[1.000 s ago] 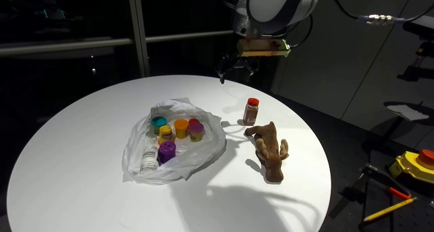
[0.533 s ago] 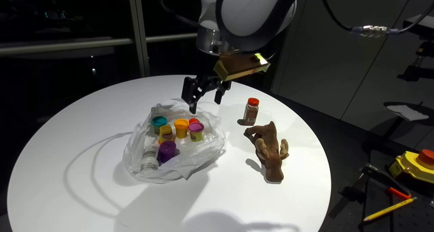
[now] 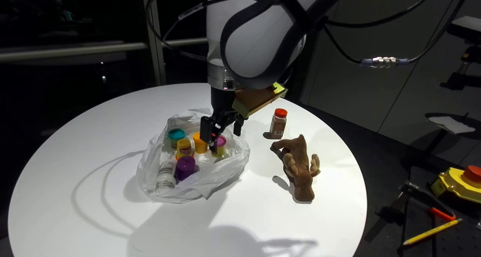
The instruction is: Remove the contents from the plastic bag.
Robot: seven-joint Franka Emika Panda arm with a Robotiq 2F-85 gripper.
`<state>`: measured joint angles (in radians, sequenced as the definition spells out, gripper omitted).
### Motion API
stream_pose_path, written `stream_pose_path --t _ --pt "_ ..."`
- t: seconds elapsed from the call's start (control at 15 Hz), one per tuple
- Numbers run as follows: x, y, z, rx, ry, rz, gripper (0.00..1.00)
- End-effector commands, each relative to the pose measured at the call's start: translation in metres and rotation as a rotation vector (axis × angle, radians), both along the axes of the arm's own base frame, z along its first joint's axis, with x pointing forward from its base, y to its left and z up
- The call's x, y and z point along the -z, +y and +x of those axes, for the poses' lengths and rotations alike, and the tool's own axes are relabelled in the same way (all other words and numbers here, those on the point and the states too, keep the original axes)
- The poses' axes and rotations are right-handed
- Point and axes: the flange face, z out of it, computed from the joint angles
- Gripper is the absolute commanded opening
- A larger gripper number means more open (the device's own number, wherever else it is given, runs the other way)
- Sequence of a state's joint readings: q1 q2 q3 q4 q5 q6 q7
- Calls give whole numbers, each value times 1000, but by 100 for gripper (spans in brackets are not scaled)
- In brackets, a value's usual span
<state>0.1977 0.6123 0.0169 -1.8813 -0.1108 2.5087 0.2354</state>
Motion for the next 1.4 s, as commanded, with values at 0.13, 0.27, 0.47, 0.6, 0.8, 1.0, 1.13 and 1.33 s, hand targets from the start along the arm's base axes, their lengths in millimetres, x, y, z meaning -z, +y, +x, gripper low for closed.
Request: stream_pose_path --t 0.13,0.27,0.47,0.6,0.8,1.0,1.13,1.33 --pt "14 -17 31 -9 17 -6 100" --pt "19 -22 41 -5 22 6 100" --pt "27 -26 54 0 27 13 100" --pt "32 -28 63 0 29 11 100" --pt "40 -30 72 6 40 11 100" --pt "50 -30 78 6 47 4 100" --pt "55 -30 82 5 48 1 77" --pt "61 -30 87 4 49 -4 64"
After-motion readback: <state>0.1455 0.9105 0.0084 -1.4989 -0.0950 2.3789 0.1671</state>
